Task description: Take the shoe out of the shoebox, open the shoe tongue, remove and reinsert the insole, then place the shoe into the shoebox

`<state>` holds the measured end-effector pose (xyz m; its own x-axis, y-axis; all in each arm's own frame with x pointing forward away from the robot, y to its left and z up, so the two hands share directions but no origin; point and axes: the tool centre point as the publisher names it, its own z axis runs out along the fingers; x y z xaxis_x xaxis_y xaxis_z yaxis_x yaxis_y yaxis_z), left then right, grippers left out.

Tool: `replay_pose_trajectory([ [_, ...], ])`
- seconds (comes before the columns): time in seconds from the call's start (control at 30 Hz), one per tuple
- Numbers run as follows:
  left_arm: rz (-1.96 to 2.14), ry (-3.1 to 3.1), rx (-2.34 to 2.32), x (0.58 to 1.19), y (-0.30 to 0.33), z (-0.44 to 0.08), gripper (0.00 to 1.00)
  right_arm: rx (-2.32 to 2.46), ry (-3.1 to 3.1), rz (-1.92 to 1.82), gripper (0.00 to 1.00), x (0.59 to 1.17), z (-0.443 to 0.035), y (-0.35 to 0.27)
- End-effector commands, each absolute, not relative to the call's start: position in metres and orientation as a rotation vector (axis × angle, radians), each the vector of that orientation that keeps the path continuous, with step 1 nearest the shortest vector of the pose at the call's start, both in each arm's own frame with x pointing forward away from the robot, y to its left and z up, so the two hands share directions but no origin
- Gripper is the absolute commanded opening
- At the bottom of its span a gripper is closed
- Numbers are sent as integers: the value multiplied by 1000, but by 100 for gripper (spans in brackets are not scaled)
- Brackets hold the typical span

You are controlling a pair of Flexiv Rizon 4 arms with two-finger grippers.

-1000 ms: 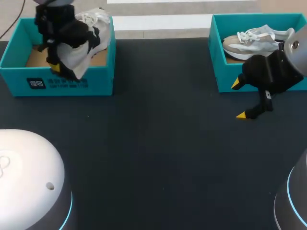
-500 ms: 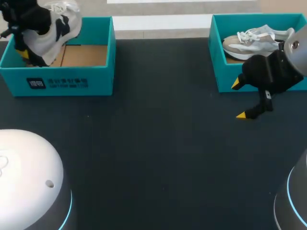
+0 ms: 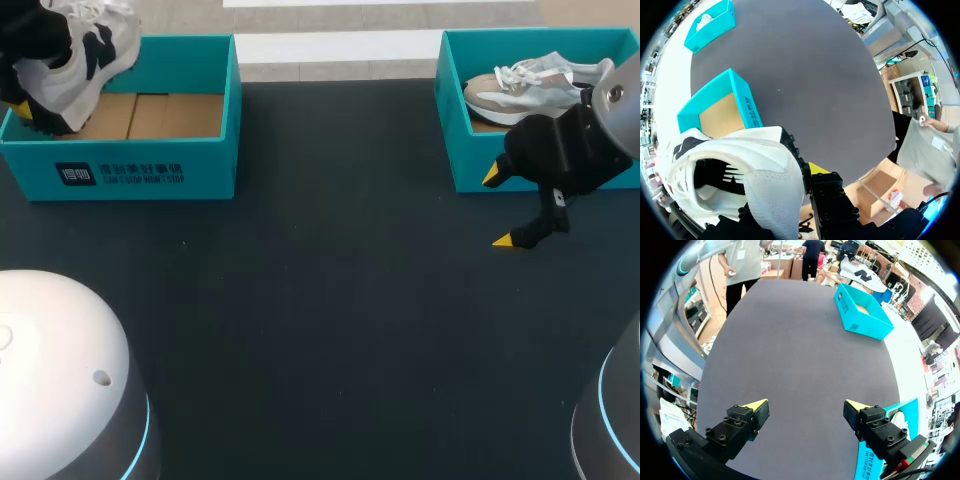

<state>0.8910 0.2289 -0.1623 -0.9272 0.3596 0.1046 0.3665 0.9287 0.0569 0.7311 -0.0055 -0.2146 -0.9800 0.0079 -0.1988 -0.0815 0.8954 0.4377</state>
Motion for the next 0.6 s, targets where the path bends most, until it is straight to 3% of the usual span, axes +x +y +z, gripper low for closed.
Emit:
replay_pose_trajectory([
  [0.03, -115, -2998, -567, 890, 229, -161, 0, -54, 2868, 668, 100, 732, -216, -4],
  [0.6, -226, -3079, -566, 918, 256, -172, 0, -54, 2868, 668, 100, 732, -216, -4],
])
